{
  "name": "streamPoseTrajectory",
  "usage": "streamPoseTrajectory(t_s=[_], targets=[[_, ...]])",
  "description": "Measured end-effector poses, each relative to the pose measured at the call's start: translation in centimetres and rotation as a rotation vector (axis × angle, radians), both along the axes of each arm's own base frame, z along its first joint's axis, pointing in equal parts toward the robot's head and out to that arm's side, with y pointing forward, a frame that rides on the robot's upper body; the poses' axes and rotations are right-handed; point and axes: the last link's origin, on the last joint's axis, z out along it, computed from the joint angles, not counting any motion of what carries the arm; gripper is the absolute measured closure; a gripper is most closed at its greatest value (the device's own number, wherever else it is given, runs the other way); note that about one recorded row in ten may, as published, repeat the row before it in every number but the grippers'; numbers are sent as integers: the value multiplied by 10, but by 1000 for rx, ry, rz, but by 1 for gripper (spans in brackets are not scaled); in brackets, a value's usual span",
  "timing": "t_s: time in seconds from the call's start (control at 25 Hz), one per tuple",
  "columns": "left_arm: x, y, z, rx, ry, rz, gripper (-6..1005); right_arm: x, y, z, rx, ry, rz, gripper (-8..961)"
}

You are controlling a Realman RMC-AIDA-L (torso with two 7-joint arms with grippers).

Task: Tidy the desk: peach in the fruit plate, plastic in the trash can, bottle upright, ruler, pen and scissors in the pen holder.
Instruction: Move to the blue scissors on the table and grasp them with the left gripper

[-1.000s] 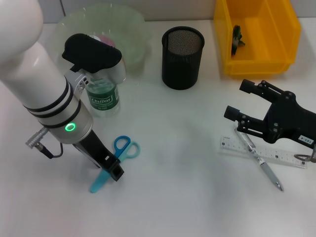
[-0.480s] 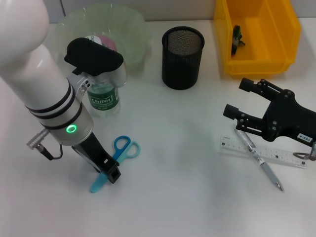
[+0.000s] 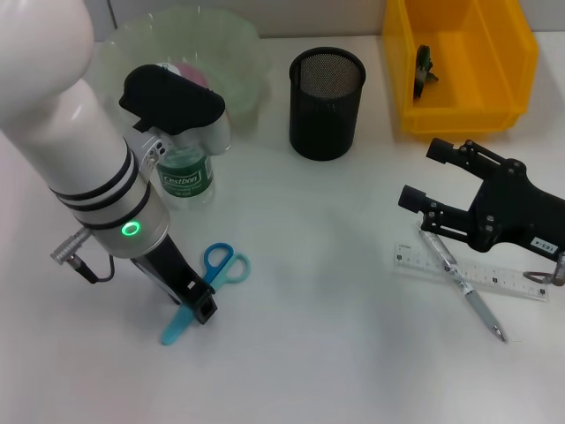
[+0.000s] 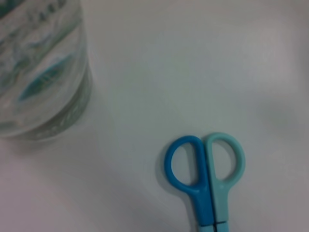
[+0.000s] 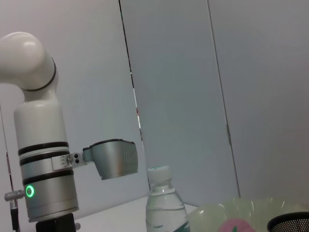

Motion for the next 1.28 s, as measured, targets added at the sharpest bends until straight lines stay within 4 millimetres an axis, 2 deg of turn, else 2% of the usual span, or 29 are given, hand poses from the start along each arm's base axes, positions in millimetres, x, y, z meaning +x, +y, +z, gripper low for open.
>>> streamPoseTrajectory(t_s=[0.36,0.56,1.28], targets=[[0,0,-1,-6,-3,-5,619,1,1,0,3,-6,-9,134],[0,0,-1,-6,-4,-2,794,1,1,0,3,-8,-10,134],[9,1,3,4,-21,-25,866,2,1,0,3,-7,-11,134]])
